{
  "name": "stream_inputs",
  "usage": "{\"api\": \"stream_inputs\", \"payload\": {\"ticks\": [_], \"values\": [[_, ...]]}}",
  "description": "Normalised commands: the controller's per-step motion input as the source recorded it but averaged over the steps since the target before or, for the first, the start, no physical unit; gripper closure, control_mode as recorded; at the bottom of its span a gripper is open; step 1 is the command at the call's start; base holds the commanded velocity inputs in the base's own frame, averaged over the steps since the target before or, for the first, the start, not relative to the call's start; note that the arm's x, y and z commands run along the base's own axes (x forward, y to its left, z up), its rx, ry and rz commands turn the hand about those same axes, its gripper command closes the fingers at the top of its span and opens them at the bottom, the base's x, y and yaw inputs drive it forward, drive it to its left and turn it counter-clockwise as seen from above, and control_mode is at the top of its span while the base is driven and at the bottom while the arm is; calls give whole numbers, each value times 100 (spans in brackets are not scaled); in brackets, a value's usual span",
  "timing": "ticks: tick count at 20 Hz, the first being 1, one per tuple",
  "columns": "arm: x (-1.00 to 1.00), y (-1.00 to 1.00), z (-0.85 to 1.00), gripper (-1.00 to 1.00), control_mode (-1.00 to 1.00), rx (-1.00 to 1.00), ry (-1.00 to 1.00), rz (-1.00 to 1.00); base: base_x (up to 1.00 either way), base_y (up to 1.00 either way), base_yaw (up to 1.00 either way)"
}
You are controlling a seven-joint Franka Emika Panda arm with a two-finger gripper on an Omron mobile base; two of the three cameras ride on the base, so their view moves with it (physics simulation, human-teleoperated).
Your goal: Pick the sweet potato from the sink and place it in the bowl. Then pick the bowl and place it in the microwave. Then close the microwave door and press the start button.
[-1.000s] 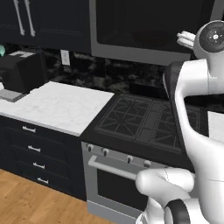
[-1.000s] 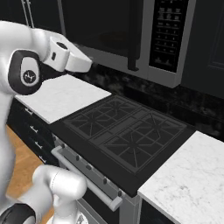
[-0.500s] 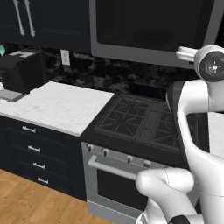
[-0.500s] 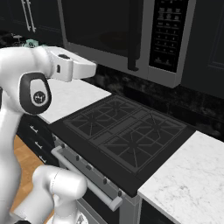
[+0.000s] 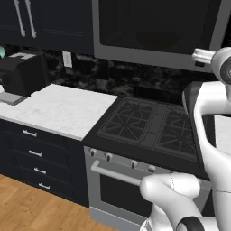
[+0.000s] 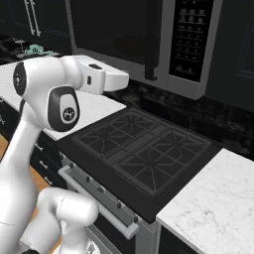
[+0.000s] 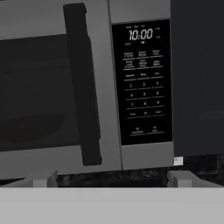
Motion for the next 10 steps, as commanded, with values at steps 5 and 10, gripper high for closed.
{"api": "stream_inputs", "payload": {"ticks": [5,10], "values": [[1,-33,0,-100,-100,0,0,1,0,0,0],[1,-37,0,-100,-100,0,0,1,0,0,0]]}}
